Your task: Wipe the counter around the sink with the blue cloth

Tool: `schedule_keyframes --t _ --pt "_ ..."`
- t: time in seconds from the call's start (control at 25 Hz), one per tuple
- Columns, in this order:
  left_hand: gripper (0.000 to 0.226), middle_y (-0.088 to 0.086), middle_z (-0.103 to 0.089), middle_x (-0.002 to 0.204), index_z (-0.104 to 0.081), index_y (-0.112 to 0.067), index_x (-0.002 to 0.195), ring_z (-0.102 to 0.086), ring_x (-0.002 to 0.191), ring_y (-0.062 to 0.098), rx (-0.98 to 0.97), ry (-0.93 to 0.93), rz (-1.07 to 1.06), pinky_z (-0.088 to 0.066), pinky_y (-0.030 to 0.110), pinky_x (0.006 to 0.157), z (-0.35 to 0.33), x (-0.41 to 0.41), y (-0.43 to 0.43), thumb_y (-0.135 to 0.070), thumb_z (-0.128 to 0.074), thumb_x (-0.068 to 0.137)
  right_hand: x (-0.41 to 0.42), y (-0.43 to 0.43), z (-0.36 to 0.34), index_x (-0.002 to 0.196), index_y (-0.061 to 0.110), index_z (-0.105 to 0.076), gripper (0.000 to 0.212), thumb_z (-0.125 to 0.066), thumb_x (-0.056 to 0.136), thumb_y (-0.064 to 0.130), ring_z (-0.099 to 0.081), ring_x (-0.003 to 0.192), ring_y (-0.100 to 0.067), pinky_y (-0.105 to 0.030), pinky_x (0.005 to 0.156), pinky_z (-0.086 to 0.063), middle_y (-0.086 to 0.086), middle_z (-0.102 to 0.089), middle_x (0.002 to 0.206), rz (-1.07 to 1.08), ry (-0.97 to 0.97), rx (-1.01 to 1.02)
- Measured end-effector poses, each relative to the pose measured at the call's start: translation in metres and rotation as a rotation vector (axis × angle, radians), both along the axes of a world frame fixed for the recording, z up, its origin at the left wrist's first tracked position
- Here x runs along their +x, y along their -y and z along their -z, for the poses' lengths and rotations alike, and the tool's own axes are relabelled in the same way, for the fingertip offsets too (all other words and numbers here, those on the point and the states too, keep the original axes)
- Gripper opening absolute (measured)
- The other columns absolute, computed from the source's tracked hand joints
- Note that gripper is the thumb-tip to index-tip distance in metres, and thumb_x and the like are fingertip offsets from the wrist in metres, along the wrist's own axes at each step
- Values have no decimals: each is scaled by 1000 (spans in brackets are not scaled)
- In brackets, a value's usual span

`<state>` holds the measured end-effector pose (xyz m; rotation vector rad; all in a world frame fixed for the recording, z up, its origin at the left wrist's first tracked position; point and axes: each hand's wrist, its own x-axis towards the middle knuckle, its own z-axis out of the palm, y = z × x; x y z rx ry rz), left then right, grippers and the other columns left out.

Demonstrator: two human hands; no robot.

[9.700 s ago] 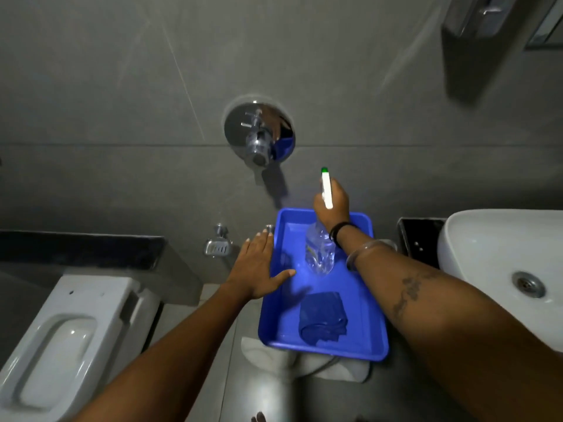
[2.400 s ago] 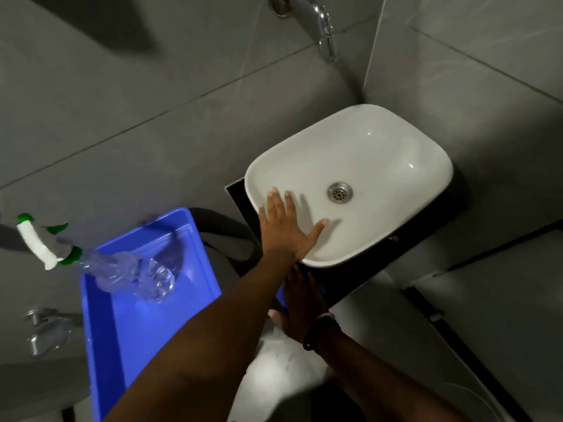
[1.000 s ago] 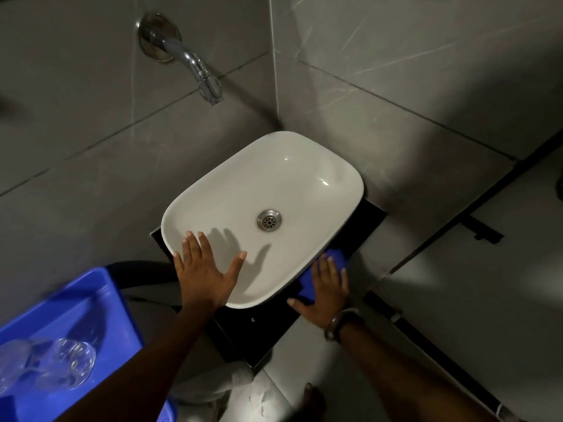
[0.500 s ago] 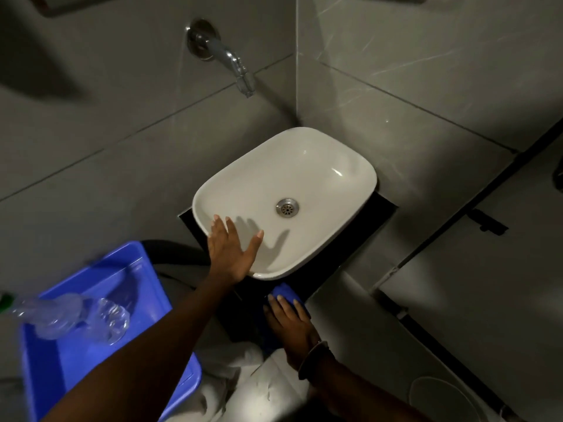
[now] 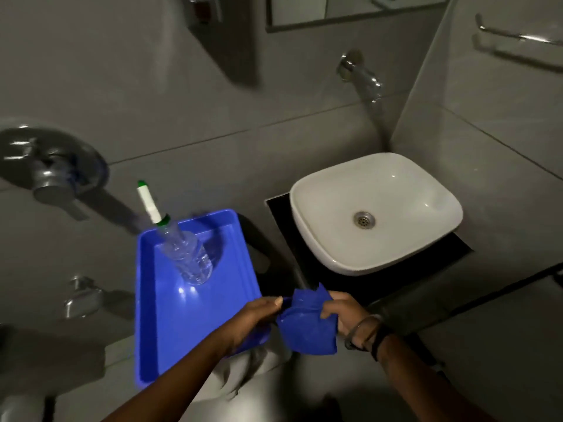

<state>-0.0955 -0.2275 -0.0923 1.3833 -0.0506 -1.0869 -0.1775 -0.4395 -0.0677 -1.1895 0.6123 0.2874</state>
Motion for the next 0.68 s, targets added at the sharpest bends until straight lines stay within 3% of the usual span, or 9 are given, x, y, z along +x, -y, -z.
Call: schedule_keyframes --t 0.12,0.2,0.24,0.36,0.48,0.56,0.68 --pt "41 12 -72 116 -71 -11 115 -69 106 27 -32 -116 38 -54 40 91 2 -4 -36 -30 -76 79 25 -42 -6 115 -11 -58 44 -42 75 -6 -68 87 -33 -38 88 -51 -20 -72 97 -33 -38 312" --pt "40 18 -74 109 -73 -5 108 -72 98 29 18 -80 -58 -57 40 83 4 -3 -47 -20 -85 73 36 -61 0 124 -13 -50 45 -42 80 -7 -63 100 -36 -46 101 -43 -23 -65 111 -80 -55 323" --pt "34 18 -76 103 -75 -4 101 -74 90 27 60 -37 -131 -60 35 74 5 0 -60 -16 -87 71 46 -78 5 127 -14 -47 45 -46 82 -11 -60 102 -37 -47 100 -43 -24 -62 114 -109 -72 223" --pt "9 7 -77 78 -77 -12 71 -74 69 17 294 94 -344 -55 21 55 19 11 -98 -13 -87 71 75 -131 22 131 -6 -44 63 -68 73 -15 -58 112 -36 -42 90 -49 -21 -58 121 -287 -86 -355" --pt "25 -5 -66 59 -66 -18 58 -63 59 12 542 245 -382 -45 13 48 40 21 -117 -22 -85 74 94 -177 41 126 -4 -49 58 -67 72 -13 -57 117 -37 -34 81 -50 -24 -60 124 -333 -34 -589" --pt "29 -1 -65 67 -62 -16 65 -63 67 18 735 337 -313 -40 15 49 51 25 -123 -36 -81 76 100 -198 56 129 0 -48 58 -67 75 -4 -54 120 -35 -36 91 -48 -23 -54 130 -389 -8 -728" --pt "55 11 -64 110 -58 -10 106 -64 103 31 1052 419 -122 -44 31 70 60 31 -122 -57 -70 79 104 -204 71 138 8 -37 67 -69 79 18 -42 128 -34 -38 106 -39 -17 -37 139 -527 -57 -1086"
